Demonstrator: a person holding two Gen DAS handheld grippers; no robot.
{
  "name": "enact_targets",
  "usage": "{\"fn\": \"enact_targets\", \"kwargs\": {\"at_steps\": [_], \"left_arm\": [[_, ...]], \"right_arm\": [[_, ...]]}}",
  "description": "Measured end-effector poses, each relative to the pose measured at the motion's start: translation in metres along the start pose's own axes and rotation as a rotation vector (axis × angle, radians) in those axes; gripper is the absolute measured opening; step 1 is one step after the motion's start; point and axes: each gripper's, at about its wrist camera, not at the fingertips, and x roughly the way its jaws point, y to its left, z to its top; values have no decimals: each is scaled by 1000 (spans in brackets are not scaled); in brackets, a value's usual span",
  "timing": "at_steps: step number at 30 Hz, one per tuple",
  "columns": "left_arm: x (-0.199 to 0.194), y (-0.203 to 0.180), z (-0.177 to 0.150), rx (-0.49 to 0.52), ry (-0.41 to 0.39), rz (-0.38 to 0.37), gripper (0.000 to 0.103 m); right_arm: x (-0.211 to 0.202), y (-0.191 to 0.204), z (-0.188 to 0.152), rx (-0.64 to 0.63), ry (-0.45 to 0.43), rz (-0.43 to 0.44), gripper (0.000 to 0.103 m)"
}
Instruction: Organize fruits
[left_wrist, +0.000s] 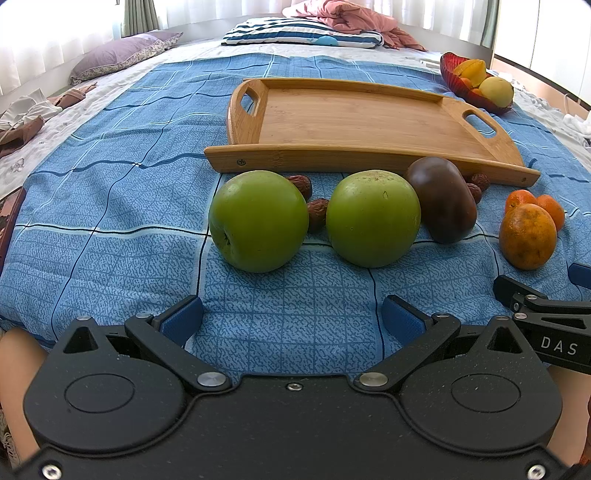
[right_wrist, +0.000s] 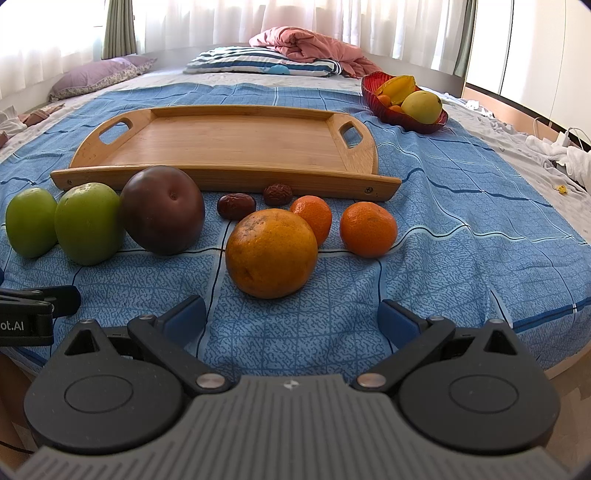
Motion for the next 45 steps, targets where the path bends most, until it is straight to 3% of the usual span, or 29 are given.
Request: {"fn": "enact_targets", "kwargs": {"at_steps": [45], "left_arm": [[1,3,-1,20,-11,-28,103]], "right_arm": [[-5,-3,-3,5,-14,4,103]]}}
